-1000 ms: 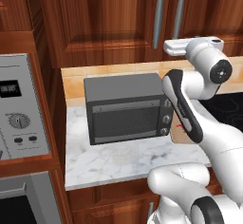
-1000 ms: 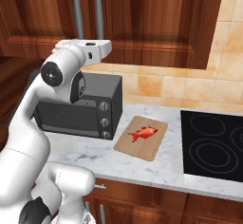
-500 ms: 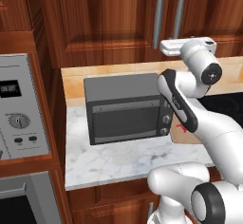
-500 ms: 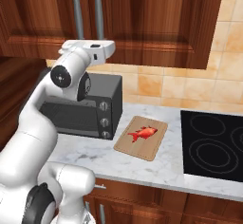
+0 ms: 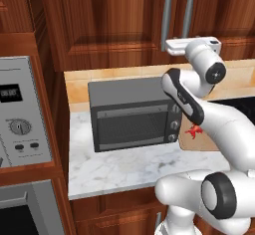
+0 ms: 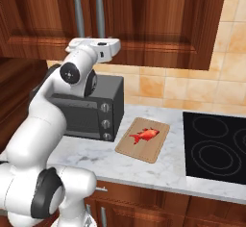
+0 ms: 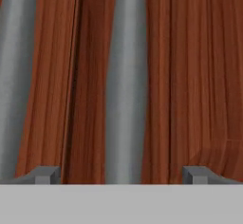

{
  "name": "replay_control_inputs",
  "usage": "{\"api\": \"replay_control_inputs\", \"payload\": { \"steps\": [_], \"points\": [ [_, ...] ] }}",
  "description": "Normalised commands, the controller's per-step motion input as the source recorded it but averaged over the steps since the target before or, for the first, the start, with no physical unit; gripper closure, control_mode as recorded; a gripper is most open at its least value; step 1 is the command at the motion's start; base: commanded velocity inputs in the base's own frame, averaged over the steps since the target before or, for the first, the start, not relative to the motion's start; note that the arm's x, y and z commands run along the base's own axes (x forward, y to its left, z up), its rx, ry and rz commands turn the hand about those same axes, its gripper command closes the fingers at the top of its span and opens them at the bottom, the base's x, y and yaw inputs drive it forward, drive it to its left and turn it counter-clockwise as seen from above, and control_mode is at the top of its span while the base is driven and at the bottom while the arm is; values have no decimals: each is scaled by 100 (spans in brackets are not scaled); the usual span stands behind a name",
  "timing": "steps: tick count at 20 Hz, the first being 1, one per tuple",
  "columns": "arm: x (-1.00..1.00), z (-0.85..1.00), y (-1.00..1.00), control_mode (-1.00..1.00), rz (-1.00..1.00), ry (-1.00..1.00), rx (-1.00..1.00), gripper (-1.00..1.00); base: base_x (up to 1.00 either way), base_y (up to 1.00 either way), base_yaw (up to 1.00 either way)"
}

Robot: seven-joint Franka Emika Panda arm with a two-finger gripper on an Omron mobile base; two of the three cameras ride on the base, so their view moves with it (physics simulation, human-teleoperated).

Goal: Open the cabinet, retrieve the rolling pin, and place it next to the meat on the cutting board to prepare for tenderizing.

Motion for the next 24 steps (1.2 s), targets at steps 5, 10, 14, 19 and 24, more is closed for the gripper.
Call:
{"api": "replay_control_inputs", "payload": {
  "steps": [5, 10, 14, 19, 24],
  "points": [
    [31, 0, -10, -100, 4, 0, 0, -100, 0, 0, 0],
    [38, 0, -4, -100, 4, 0, 0, 100, 0, 0, 0],
    [51, 0, 0, -100, 4, 0, 0, 100, 0, 0, 0],
    [28, -1, 1, -100, 3, 0, 0, 100, 0, 0, 0],
    [0, -6, 23, -100, 0, 0, -2, 100, 0, 0, 0]
  ]
}}
